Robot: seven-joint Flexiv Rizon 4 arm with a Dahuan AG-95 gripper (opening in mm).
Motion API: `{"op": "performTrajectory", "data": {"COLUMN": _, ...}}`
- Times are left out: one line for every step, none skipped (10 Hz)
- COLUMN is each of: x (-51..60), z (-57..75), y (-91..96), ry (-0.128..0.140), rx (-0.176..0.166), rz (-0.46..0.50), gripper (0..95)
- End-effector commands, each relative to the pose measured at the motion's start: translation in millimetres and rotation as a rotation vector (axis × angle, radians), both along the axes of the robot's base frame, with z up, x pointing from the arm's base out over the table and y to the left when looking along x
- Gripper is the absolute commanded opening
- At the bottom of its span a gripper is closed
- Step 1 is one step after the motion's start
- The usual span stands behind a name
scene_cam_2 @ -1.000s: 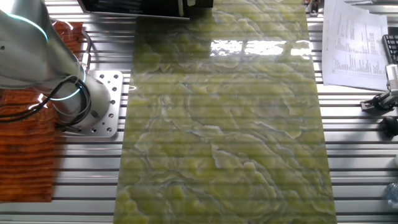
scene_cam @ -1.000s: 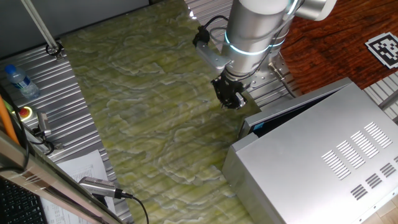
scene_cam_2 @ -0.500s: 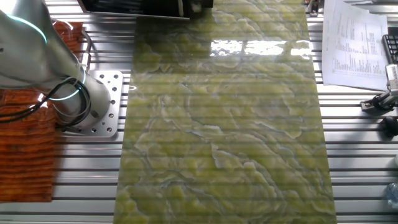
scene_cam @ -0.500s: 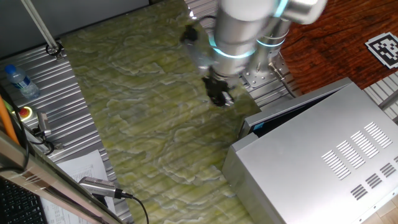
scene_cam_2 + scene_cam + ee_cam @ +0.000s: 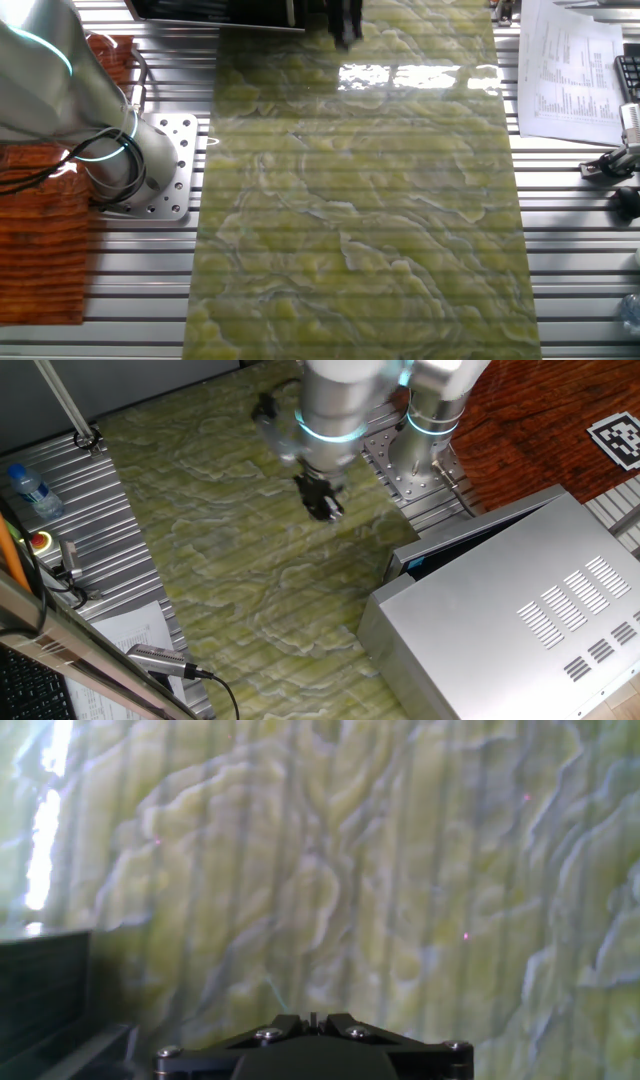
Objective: Open the microwave door
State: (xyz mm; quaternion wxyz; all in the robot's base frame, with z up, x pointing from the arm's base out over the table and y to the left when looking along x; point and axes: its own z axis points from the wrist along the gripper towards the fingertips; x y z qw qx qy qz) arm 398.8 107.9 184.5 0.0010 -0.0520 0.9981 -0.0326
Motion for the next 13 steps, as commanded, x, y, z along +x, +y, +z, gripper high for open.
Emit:
{"op": "performTrajectory", "data": {"x": -1.6, "z": 1.7, "y": -15.5, "ry": 0.041, "rx": 0.005, "rz": -0.022, "gripper": 0.0}}
{"op": "performTrajectory", "data": {"x": -1.6, "z": 1.7, "y": -15.5, "ry": 0.041, "rx": 0.013, "rz": -0.037, "gripper": 0.0}}
{"op": "performTrajectory", "data": {"x": -1.6, "z": 1.7, "y": -15.5, "ry": 0.044, "rx": 0.017, "rz": -0.08, "gripper": 0.0}}
{"op": "performTrajectory", "data": {"x": -1.6, "z": 1.7, "y": -15.5, "ry": 0.034, "rx": 0.027, "rz": -0.156, "gripper": 0.0}}
{"op": "performTrajectory", "data": {"x": -1.6, "z": 1.7, "y": -15.5, "ry": 0.024, "rx": 0.026, "rz": -0.181, "gripper": 0.0}}
{"op": "performTrajectory", "data": {"x": -1.6, "z": 1.7, "y": -15.5, "ry": 0.006, "rx": 0.028, "rz": -0.212, "gripper": 0.0}}
{"op": "performTrajectory", "data": {"x": -1.6, "z": 1.7, "y": -15.5, "ry": 0.006, "rx": 0.028, "rz": -0.22, "gripper": 0.0}}
{"op": "performTrajectory", "data": {"x": -1.6, "z": 1.7, "y": -15.5, "ry": 0.008, "rx": 0.028, "rz": -0.226, "gripper": 0.0}}
{"op": "performTrajectory", "data": {"x": 2.0, "z": 2.9, "y": -28.2, "ry": 0.007, "rx": 0.023, "rz": -0.234, "gripper": 0.0}}
{"op": "performTrajectory", "data": {"x": 8.0, "z": 8.2, "y": -43.2, "ry": 0.01, "rx": 0.024, "rz": -0.221, "gripper": 0.0}}
{"op": "performTrajectory", "data": {"x": 12.3, "z": 15.3, "y": -55.9, "ry": 0.014, "rx": 0.023, "rz": -0.22, "gripper": 0.0}}
{"op": "performTrajectory", "data": {"x": 14.4, "z": 30.2, "y": -75.4, "ry": 0.014, "rx": 0.018, "rz": -0.231, "gripper": 0.0}}
{"op": "performTrajectory", "data": {"x": 14.2, "z": 38.0, "y": -87.0, "ry": 0.006, "rx": 0.015, "rz": -0.229, "gripper": 0.0}}
